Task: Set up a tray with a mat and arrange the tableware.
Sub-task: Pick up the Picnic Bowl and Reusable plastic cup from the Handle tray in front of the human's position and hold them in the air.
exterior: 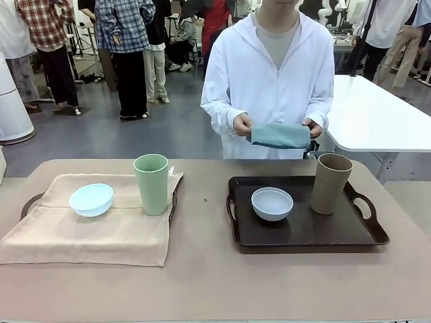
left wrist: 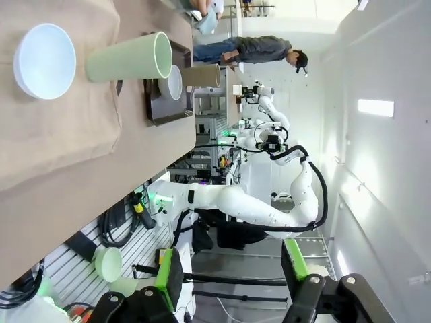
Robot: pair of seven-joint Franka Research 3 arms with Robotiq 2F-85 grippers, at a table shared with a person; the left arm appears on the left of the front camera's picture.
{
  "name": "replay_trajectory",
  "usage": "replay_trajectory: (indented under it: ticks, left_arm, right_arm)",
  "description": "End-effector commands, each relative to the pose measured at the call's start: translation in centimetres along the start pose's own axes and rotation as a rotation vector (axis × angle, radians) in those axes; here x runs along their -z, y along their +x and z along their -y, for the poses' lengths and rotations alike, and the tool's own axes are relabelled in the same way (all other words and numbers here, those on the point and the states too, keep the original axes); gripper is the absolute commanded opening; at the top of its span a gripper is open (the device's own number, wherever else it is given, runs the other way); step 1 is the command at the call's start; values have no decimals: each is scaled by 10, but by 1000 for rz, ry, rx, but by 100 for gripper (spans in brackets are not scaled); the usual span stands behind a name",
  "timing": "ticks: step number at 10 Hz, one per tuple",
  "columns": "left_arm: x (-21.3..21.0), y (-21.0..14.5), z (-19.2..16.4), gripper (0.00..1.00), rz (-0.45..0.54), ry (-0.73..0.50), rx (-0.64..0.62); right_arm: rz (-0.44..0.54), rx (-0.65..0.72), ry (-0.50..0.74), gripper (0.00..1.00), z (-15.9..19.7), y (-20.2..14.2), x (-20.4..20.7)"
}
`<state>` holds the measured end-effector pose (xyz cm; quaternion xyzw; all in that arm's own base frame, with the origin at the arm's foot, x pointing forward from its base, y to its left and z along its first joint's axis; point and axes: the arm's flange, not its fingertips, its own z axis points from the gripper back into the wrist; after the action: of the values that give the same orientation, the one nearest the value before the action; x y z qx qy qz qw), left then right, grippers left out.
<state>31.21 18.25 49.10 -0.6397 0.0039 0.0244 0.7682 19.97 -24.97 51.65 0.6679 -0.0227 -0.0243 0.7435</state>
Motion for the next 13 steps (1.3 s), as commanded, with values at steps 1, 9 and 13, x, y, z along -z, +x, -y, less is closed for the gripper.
replay_trajectory:
  ticks: [1,9,13]
  left_arm:
    - [-3,-6,0,79,4,-5,9]
    - [-3,-6,0,79,4,-5,9]
    - [87,-2,58,79,-152,191,12]
  right_arm:
    - [-3,-14,3,100,-2,-2,0]
    - [-3,-14,3,100,-2,-2,0]
    - [-77,-272,-68,100,-22,34,20]
